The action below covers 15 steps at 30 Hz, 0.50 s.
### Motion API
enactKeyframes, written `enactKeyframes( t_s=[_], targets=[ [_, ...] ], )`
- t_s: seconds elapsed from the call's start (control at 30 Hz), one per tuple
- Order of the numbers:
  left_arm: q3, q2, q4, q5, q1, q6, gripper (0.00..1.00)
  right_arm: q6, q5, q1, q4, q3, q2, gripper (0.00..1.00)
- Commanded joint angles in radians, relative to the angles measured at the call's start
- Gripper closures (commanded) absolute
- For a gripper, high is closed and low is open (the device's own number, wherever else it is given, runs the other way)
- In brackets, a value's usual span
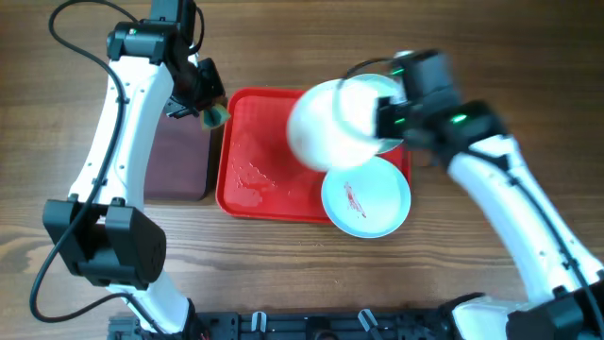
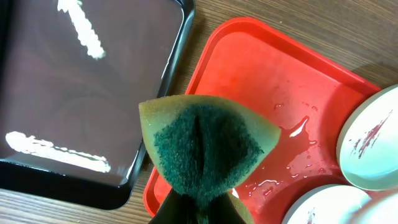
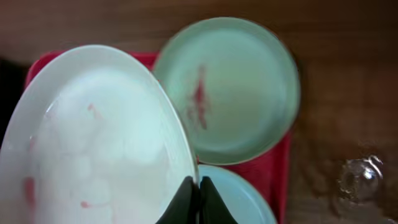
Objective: Clean dirty plates on tray and stack at the side
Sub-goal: 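Lift the white plate with the right gripper and carry it right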
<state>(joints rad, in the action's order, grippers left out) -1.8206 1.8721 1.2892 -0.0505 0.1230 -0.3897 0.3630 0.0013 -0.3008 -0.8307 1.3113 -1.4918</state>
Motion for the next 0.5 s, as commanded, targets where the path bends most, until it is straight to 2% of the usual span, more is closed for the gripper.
enactKeyframes(
  t_s=[0.0,0.23,0.33,0.47],
  targets=[
    [0.006,0.029,0.002,-0.006,-0.002,0.015,0.96,0.031,-0.134,0.252,-0.056,0.003,0.013,0.96],
    [0.017,0.032,-0.014,-0.006,-0.002,0.015,0.96,0.017,-0.133,0.64,-0.124,0.002,-0.051,0.96],
    [0.017,0.032,-0.014,-0.006,-0.002,0.015,0.96,0.003,-0.129,0.726,-0.133,0.002,-0.12,0.96],
    [0.017,0.032,-0.014,-0.006,-0.001,0.015,0.96,0.004,-0.121,0.747,-0.128,-0.021,-0.185,0.96]
  ],
)
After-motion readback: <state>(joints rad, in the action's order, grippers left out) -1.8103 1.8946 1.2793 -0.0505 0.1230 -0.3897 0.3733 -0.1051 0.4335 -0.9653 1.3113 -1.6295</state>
